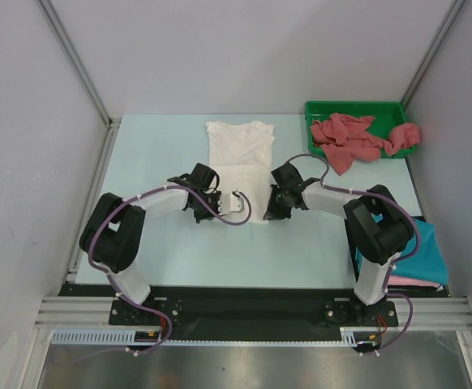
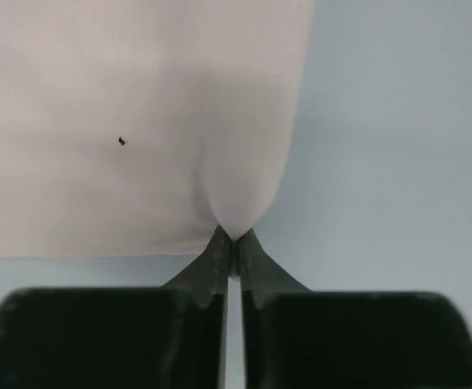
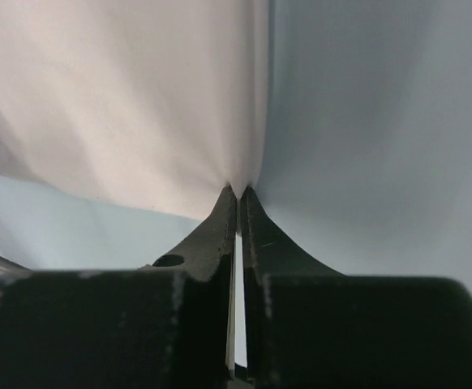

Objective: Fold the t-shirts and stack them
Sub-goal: Fold the tshirt

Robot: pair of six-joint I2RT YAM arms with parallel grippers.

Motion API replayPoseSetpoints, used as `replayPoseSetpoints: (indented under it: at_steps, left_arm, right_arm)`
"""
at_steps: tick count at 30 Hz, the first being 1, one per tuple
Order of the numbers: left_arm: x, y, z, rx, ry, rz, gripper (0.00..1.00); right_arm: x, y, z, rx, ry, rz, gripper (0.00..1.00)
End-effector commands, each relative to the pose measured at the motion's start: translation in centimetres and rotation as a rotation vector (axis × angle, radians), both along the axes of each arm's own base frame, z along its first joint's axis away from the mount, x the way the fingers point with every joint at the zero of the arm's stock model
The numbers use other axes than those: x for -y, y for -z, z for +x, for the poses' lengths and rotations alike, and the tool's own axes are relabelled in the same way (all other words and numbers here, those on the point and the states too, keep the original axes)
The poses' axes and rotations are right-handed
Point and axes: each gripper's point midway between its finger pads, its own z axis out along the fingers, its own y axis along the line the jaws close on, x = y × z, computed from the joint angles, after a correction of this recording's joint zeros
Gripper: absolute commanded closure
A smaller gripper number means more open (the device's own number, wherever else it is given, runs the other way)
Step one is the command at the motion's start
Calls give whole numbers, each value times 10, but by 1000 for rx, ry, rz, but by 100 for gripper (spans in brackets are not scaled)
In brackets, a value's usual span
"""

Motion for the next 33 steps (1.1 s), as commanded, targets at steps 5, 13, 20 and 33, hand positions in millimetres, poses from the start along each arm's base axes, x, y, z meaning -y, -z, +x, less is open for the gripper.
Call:
replayPoseSetpoints:
  at_steps: [5,13,20,33]
  left_arm:
    - [5,-7,-15,-62,-33,-25,100]
    - [1,-51,-73,-152,-25,-103,100]
    - [-12,-87,-156,-266,71,-90,100]
    - [7,-176,-107,-221,40,-243,100]
  right_arm:
    - [11,-5,-35,-52,-29,3,100]
    - [23,-32,-107,-94,-124,-14,100]
    - [25,-62,-200,-205,-212,12,100]
    - [32,-134,-177,-183,-177,151,100]
